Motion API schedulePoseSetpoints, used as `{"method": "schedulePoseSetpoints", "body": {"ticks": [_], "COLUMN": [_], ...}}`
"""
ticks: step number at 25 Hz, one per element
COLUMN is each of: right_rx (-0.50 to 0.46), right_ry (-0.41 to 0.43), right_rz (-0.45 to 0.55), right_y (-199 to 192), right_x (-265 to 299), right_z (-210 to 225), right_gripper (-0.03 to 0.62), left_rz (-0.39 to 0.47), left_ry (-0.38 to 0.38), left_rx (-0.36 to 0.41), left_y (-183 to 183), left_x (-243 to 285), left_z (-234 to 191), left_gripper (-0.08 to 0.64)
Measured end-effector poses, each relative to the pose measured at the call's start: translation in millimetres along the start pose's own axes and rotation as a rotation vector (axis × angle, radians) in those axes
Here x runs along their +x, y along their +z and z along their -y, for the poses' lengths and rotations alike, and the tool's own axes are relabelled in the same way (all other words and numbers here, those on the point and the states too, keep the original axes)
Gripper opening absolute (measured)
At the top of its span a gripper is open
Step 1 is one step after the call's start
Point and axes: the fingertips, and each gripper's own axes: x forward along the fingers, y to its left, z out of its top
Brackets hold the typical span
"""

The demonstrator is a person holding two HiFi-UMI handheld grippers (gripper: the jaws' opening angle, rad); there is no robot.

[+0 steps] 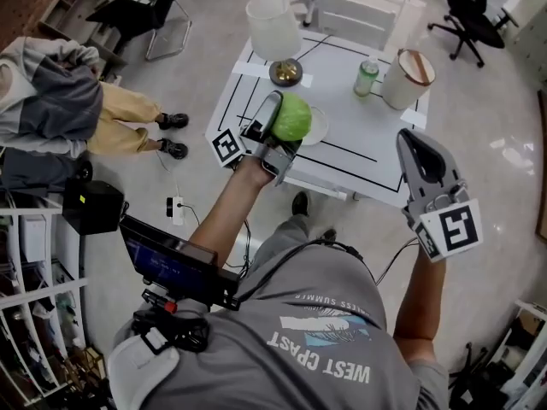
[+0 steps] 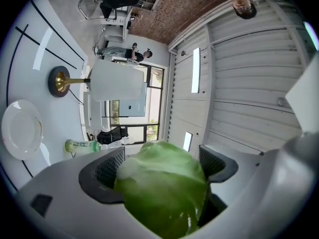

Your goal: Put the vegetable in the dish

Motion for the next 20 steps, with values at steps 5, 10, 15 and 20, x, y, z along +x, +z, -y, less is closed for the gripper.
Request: {"method": "schedulePoseSetpoints", "body": {"ticks": [5, 10, 15, 20], "right_rx": [0.029, 0.05, 0.069, 0.086], "right_ry": [0.014, 0.017, 0.012, 0.004], "right_rz": [-0.027, -0.046, -0.06, -0.072], "right_y": [-12.5, -23.3, -31.6, -39.0], "right_x": [22.0, 32.7, 37.3, 40.6], "right_z": [-4.3, -1.3, 1.3, 4.9], "right_gripper": [0.009, 0.009, 0.009, 0.009], "left_rz": [-0.014, -0.037, -0.061, -0.076], "left_ry": [0.084, 0.156, 0.212, 0.269], "left_rx": [0.0, 0.029, 0.044, 0.032], "left_y": [14.1, 21.3, 24.7, 26.9], "left_x": [-3.9, -7.7, -10.0, -14.9], "left_z": [-32.1, -63.4, -90.6, -119.8], "left_gripper": [0.468, 0.468, 0.468, 0.468]}}
